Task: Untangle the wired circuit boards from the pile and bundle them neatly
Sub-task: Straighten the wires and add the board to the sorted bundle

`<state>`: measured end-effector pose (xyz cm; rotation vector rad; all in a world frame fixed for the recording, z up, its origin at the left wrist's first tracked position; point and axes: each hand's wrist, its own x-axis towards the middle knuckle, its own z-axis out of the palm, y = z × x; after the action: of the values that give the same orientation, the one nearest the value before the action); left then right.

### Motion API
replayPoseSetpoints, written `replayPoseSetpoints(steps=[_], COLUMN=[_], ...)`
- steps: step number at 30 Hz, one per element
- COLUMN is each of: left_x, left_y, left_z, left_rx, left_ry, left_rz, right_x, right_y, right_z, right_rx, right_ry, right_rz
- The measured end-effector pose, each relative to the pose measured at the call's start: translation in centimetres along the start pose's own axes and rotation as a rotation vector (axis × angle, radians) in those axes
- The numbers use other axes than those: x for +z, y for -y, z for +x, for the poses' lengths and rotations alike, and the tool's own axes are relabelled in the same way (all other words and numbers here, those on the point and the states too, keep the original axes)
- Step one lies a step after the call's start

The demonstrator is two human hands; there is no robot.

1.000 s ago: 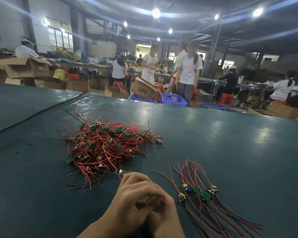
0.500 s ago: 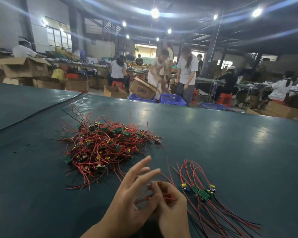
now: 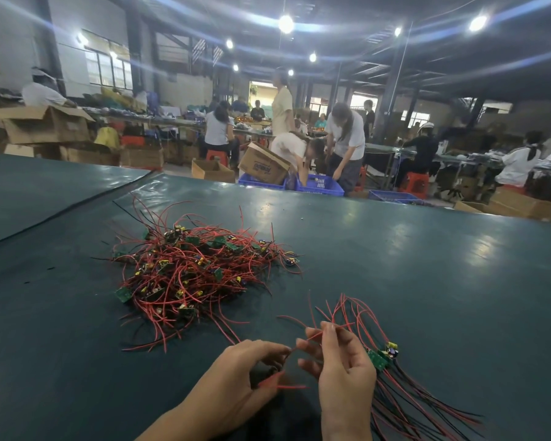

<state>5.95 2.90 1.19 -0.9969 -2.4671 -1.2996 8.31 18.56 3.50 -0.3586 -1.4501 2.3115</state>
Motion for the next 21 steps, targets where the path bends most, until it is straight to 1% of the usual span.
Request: replayPoseSetpoints(steps=[1,2,4,6,8,9,12,15,18,21], left_x=[0.1,0.2,0.1,0.0,0.0,0.0,-0.1,-0.5,-0.7,-0.6], left_y=[0.1,0.3,0.4,0.7,0.7,0.6,0.2,-0.1,-0.4,-0.4], left_z=[0.0,0.1,0.2,0.4,0.5,0.5,1.0,1.5,1.8,1.9], left_rx=[-0.007,-0.015,-0.059,-0.128,-0.194,-0.246,-0.426,-0.513,-0.556,-0.562], left_ry=[-0.016,-0.040,-0.085,-0.087,-0.092,-0.105,-0.160,-0.253,-0.344,-0.369], left_rz=[0.008,0.018,0.026,-0.030,-0.105,-0.177,-0.490,-0.698,-0.913,-1.010], right_x=[-0.1,-0.1,0.2,0.3,-0.3,-0.3,-0.4,-0.7,-0.8,-0.4], right_y=[-0.7,0.3,-0.3,-0.3,0.0,-0.1,-0.5,-0.9,-1.2,-1.0], right_z=[-0.4,-0.2,-0.7,-0.6,-0.2,-0.2,-0.2,0.2,0.1,-0.5], right_rx=[-0.056,-0.082,-0.143,-0.142,-0.156,-0.154,-0.147,-0.151,-0.075,0.100], right_ry=[-0.074,-0.144,-0.138,-0.126,-0.154,-0.157,-0.138,-0.082,-0.046,0.078], right_rz=[0.001,-0.031,-0.001,0.048,0.047,0.042,0.021,-0.112,-0.292,-0.381])
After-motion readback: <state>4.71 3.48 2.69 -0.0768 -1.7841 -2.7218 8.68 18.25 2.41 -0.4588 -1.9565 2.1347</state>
